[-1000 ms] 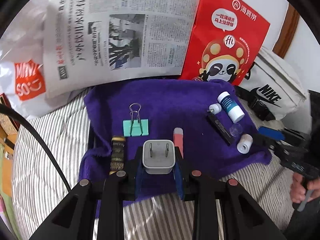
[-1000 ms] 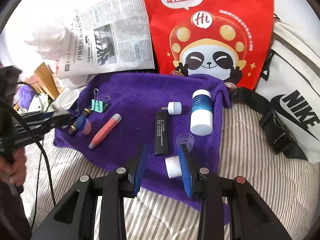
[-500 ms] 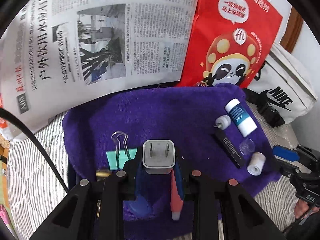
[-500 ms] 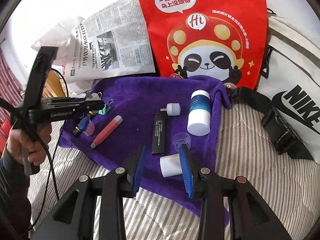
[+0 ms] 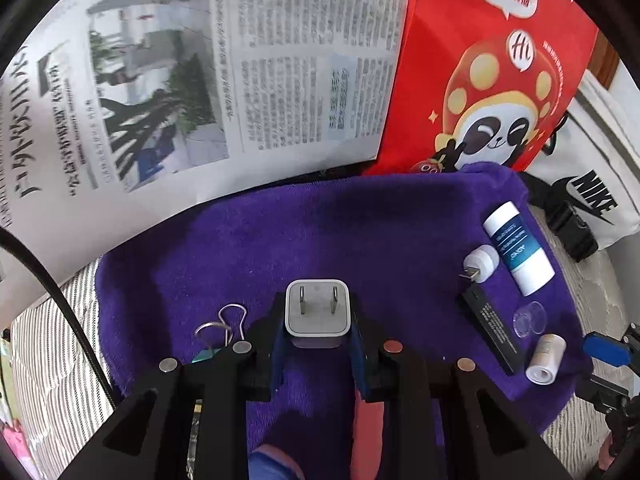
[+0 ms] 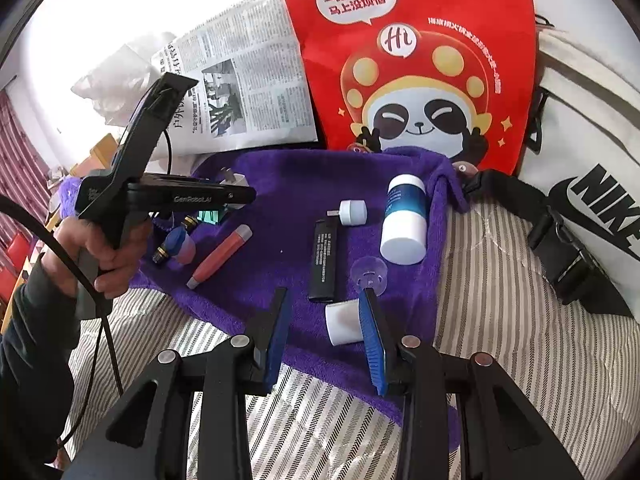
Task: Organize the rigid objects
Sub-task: 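Lower the white charger onto the towel beside the binder clip and open left gripper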
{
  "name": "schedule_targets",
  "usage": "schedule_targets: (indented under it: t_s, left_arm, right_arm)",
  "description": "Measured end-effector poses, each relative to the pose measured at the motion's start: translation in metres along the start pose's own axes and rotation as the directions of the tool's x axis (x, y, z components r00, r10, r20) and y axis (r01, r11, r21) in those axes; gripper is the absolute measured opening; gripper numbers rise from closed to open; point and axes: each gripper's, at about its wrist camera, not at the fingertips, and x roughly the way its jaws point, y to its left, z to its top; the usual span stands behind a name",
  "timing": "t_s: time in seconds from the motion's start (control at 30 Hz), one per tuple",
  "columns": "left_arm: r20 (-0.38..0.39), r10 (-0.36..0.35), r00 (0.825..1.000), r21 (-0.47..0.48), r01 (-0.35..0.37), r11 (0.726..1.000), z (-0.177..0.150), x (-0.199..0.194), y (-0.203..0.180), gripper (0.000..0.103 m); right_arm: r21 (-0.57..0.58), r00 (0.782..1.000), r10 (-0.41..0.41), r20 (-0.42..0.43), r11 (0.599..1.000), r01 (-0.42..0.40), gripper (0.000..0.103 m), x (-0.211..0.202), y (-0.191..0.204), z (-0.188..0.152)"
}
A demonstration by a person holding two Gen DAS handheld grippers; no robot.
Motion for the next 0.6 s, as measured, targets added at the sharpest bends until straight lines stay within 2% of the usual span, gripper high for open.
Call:
schedule_targets:
  t_s: [0.27, 0.6]
  left_arm:
    - [-0.047, 0.025, 0.999, 0.029, -0.024, 0.999, -0.001, 0.016, -0.010, 0.026]
    - [-0.046, 0.037, 0.998, 0.041, -0.035, 0.999, 0.002, 0.027, -0.027, 0.028]
  right_arm:
    - [0.008, 1.000, -0.001, -0.005, 1.000, 0.001, 0.035, 0.001, -0.003, 0.000]
    - [0.010, 0.999, -0.020, -0.030, 1.000, 0.020, 0.036, 0.010, -0.004, 0.000]
